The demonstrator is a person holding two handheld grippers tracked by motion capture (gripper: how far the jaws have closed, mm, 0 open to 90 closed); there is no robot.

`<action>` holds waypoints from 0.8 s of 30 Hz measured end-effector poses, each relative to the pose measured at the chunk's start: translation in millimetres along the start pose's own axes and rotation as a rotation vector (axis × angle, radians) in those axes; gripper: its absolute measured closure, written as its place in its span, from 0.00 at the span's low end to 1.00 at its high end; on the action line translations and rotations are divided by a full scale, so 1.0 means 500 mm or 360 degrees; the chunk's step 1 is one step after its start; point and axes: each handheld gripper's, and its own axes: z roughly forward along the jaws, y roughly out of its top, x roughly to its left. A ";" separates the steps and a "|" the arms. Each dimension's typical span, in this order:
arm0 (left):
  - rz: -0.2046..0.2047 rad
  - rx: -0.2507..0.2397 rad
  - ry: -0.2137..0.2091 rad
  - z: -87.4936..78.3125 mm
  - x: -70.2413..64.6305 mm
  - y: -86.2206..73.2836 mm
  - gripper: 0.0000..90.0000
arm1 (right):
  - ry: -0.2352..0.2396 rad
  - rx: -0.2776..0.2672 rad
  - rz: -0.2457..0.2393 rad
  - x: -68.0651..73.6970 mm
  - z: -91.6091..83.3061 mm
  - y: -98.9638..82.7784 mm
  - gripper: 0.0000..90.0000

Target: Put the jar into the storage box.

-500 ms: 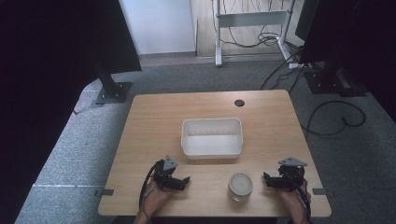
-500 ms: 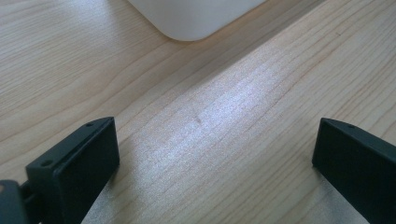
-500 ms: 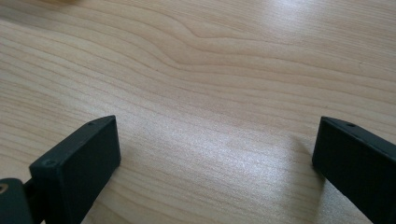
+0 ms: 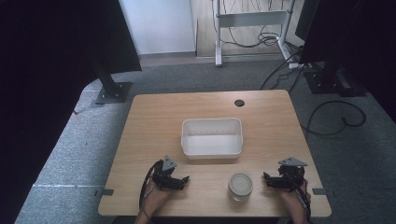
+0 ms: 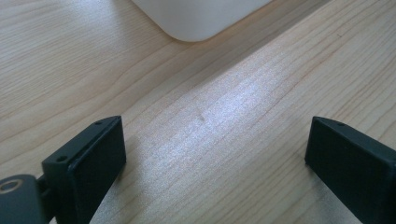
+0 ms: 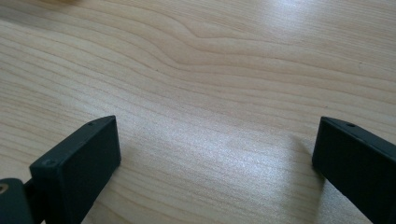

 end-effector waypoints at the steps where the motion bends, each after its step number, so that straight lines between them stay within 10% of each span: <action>1: 0.0000 0.0000 0.0000 0.000 0.000 0.000 0.06 | 0.0000 0.0000 0.0001 0.000 0.000 0.000 0.01; 24: 0.0033 -0.0038 -0.0042 -0.024 -0.022 0.008 0.06 | 0.0000 0.0000 0.0001 0.000 0.000 0.000 0.01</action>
